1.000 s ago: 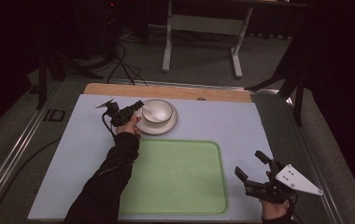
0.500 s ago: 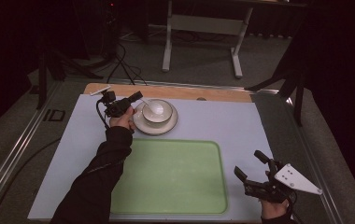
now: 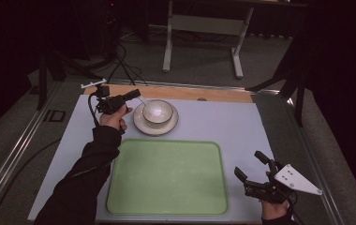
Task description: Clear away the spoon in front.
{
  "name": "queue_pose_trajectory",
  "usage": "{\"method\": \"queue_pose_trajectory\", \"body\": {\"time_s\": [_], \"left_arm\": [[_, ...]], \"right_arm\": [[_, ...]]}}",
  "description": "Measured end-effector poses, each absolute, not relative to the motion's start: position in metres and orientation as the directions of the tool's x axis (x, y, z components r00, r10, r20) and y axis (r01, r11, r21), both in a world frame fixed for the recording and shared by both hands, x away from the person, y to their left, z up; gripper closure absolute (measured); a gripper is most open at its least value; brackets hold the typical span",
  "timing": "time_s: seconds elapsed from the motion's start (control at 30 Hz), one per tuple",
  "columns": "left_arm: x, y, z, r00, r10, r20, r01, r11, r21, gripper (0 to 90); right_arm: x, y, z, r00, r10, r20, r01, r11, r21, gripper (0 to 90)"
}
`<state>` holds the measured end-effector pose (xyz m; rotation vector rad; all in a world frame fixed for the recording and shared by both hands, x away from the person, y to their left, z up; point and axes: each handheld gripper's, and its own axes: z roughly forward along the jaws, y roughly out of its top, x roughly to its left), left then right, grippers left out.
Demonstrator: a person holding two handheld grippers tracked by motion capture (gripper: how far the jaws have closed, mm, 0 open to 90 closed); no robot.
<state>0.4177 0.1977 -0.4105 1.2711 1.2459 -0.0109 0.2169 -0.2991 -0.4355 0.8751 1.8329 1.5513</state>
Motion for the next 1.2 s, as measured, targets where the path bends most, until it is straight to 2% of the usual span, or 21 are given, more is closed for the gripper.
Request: {"method": "queue_pose_trajectory", "body": {"time_s": [0.37,0.67,0.87,1.2], "left_arm": [[0.397,0.200,-0.390,0.481,0.588,-0.651,0.678,0.222,0.701,85.2],[0.381,0.199,-0.389,0.537,0.555,-0.635,0.720,0.090,0.688,85.2],[0.373,0.193,-0.394,0.574,0.500,-0.648,0.767,-0.051,0.640,85.0],[0.364,0.180,-0.404,0.625,0.438,-0.647,0.773,-0.229,0.592,85.0]], "right_arm": [[0.216,-0.299,-0.434,-0.618,0.786,-0.018,0.109,0.108,0.988,10.3],[0.217,-0.299,-0.435,-0.616,0.788,-0.012,0.114,0.105,0.988,10.3],[0.217,-0.299,-0.435,-0.616,0.788,-0.016,0.114,0.109,0.987,10.3],[0.217,-0.298,-0.435,-0.618,0.786,-0.016,0.117,0.112,0.987,10.3]]}}
